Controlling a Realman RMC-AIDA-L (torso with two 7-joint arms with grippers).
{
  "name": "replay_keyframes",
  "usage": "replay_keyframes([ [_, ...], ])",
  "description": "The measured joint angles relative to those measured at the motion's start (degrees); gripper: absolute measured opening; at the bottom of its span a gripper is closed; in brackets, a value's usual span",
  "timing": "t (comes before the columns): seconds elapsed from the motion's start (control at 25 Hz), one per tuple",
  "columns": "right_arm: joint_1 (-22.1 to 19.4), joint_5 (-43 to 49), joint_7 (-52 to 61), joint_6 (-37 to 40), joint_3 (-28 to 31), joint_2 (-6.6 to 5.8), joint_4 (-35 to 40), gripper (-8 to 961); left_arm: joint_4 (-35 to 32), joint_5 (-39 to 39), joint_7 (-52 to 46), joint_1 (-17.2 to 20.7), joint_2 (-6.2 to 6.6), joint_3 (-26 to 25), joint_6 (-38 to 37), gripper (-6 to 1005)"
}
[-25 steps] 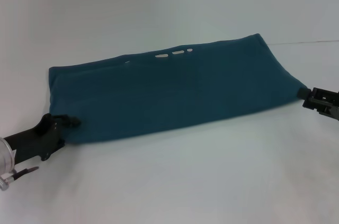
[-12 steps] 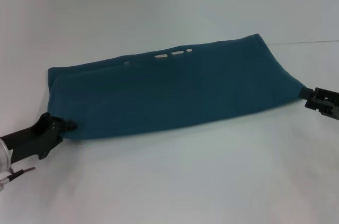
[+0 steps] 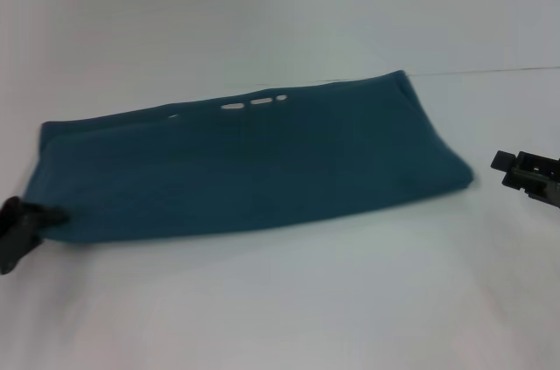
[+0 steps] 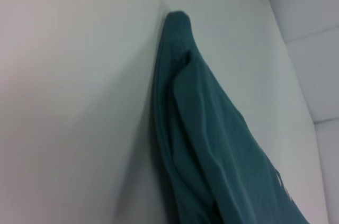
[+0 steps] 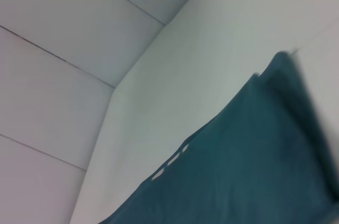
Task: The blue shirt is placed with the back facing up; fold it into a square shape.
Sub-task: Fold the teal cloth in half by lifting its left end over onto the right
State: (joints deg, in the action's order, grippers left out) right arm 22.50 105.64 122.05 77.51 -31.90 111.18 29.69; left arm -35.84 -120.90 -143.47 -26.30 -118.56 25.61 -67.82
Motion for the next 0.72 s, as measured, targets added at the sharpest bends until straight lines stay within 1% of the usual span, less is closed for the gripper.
replay_keyframes([
  [0.2,0.0,0.0,0.2,-0.2,-0.4,0.06,-0.3,601,-2.1,-1.1,0.3,2.1,0.97,-3.5,-1.9,70],
  [0.32,0.0,0.0,0.2,-0.2,-0.5,0.25,-0.3,601,-3.3,-3.7,0.1,2.6,1.73,-6.1,-2.0,76],
  [0.44,0.0,0.0,0.2,-0.3,-0.6,0.34,-0.3,602,-4.2,-7.6,-0.3,2.4,2.23,-8.2,-1.6,83],
  [0.52,0.0,0.0,0.2,-0.3,-0.6,0.36,-0.3,602,-4.5,-8.9,-0.4,2.2,2.34,-8.8,-1.0,87],
  [0.6,0.0,0.0,0.2,-0.2,-0.6,0.27,-0.6,602,-4.9,-9.0,-0.4,2.0,2.43,-8.9,-1.1,91],
  [0.72,0.0,0.0,-0.1,-0.2,-0.7,0.13,-1.0,603,-5.4,-8.0,-0.4,0.9,2.77,-8.9,-3.3,97],
])
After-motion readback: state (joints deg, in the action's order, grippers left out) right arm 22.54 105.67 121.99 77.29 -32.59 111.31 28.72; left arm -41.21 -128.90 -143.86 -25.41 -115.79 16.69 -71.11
